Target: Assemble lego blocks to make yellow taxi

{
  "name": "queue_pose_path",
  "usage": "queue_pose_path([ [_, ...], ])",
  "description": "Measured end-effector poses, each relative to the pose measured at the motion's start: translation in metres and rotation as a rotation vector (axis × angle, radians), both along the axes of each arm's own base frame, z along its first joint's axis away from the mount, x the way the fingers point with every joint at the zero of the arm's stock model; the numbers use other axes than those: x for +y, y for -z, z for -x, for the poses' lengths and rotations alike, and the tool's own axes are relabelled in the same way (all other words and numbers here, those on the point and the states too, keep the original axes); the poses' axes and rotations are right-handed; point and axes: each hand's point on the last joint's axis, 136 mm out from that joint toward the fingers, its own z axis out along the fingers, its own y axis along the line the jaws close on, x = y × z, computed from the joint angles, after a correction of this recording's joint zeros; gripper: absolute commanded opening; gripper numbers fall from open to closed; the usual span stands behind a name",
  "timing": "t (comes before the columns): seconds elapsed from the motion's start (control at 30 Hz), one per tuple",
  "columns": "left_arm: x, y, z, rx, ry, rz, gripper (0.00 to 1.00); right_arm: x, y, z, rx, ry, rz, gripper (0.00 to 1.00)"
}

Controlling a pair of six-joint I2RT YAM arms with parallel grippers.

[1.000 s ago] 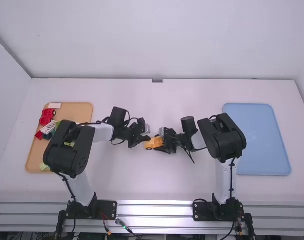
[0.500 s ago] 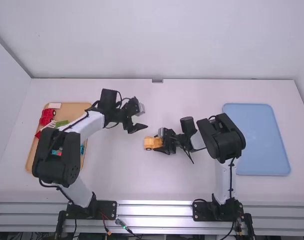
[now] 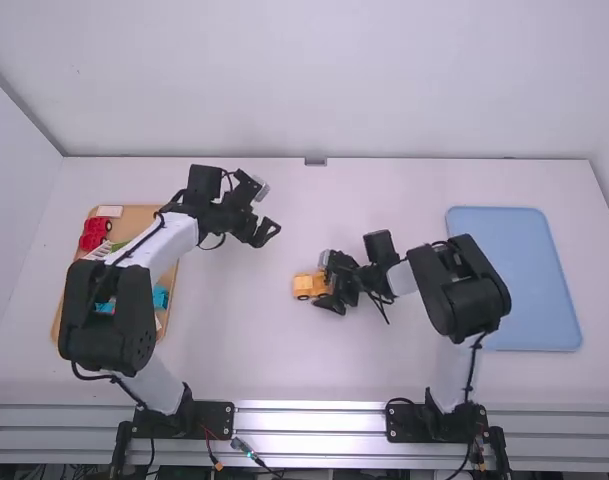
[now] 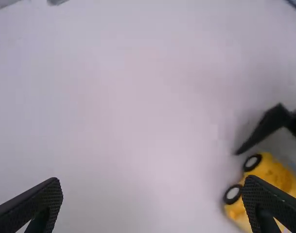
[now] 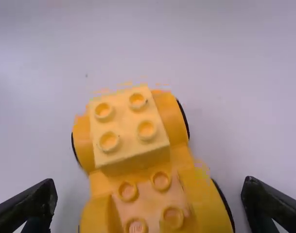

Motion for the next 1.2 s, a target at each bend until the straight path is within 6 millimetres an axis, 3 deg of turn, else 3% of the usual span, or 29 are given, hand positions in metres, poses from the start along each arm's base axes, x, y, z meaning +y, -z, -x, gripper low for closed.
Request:
queue_pose_path([
  [0.2, 0.022, 0.008, -0.01, 0.054, -0.198, -0.039, 0.99, -0.025, -0.01, 0.008, 0.007, 0.049, 0.182, 0.99],
  [0.33, 0.043, 0.017, -0.011, 0.106, -0.355, -0.087, 0.99, -0.041, -0.028, 0.005, -0.045, 0.093, 0.277, 0.99],
  [0.4, 0.055, 0.022, -0.009, 0.133, -0.429, -0.12, 0.99, -0.047, -0.039, 0.002, -0.08, 0.117, 0.311, 0.99],
  [0.47, 0.079, 0.034, 0.004, 0.213, -0.578, -0.199, 0.99, -0.054, -0.052, -0.003, -0.126, 0.145, 0.342, 0.99],
  [0.57, 0.099, 0.038, 0.017, 0.282, -0.694, -0.258, 0.99, -0.058, -0.064, -0.007, -0.168, 0.168, 0.359, 0.99],
  [0.77, 0.137, 0.021, 0.014, 0.298, -0.822, -0.272, 0.99, -0.062, -0.083, -0.015, -0.237, 0.2, 0.362, 0.99],
  [0.9, 0.184, 0.008, 0.009, 0.295, -0.952, -0.22, 0.99, -0.062, -0.094, -0.017, -0.267, 0.211, 0.351, 0.99],
  [0.93, 0.187, 0.007, 0.01, 0.299, -0.959, -0.216, 0.99, -0.062, -0.094, -0.017, -0.269, 0.209, 0.351, 0.99],
  [1.03, 0.225, -0.001, 0.021, 0.352, -1.031, -0.161, 0.99, -0.062, -0.096, -0.017, -0.273, 0.212, 0.35, 0.99],
  [1.2, 0.251, -0.005, 0.029, 0.415, -1.101, -0.145, 0.99, -0.06, -0.096, -0.016, -0.275, 0.208, 0.348, 0.99],
])
